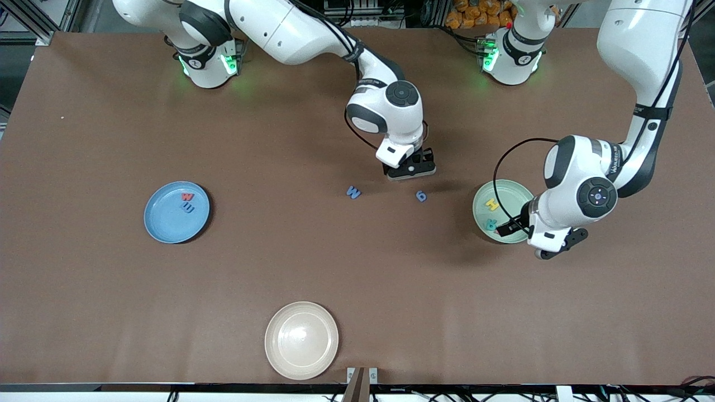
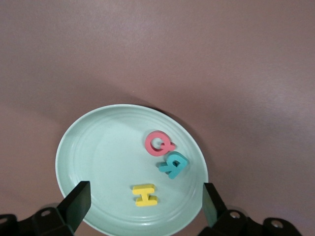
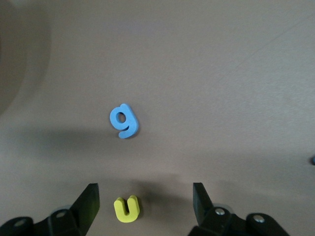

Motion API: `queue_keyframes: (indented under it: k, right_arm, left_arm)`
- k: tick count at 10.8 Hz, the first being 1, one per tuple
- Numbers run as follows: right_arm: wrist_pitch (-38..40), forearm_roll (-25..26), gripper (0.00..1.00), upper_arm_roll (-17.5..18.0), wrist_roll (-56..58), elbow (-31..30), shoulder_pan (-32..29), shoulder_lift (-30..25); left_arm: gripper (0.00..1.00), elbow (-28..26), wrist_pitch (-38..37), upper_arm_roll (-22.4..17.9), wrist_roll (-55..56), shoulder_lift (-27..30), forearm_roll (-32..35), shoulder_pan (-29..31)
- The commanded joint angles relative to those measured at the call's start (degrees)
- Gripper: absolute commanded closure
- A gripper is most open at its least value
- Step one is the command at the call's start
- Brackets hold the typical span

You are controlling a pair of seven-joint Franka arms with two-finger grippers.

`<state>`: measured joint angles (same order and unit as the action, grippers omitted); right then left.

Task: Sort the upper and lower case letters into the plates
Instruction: 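Lower the right gripper onto the yellow lowercase u and grasp it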

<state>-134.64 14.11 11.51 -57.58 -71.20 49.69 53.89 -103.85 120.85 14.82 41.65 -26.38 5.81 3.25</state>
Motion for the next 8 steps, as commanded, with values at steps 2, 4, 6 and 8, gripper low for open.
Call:
queue_keyframes:
  k: [2, 4, 6, 8]
  right_arm:
    - [0.52, 0.92, 0.28, -0.44, -0.68, 5.81, 1.98, 3.77]
    - [0.44, 0.92, 0.3, -0.44, -1.91, 5.99, 2.42, 4.38]
    - [0.43, 1.01, 0.3, -0.44, -2.62, 5.99, 2.78, 4.82]
    - [0.44, 1.01, 0.3, -0.44, -2.8, 5.99, 3.13, 5.09]
  left_arm:
    - [0.0, 2.86, -2.38, 0.21, -0.69, -1.22, 3.41, -0.09]
    - [0.0, 3.22, -2.38, 0.21, -0.69, -1.31, 3.59, -0.26]
    - [0.0, 3.39, -2.38, 0.21, -0.69, -1.22, 3.77, -0.35]
    - [0.0, 3.39, -2.38, 0.47, -0.78, -1.05, 3.95, -0.26]
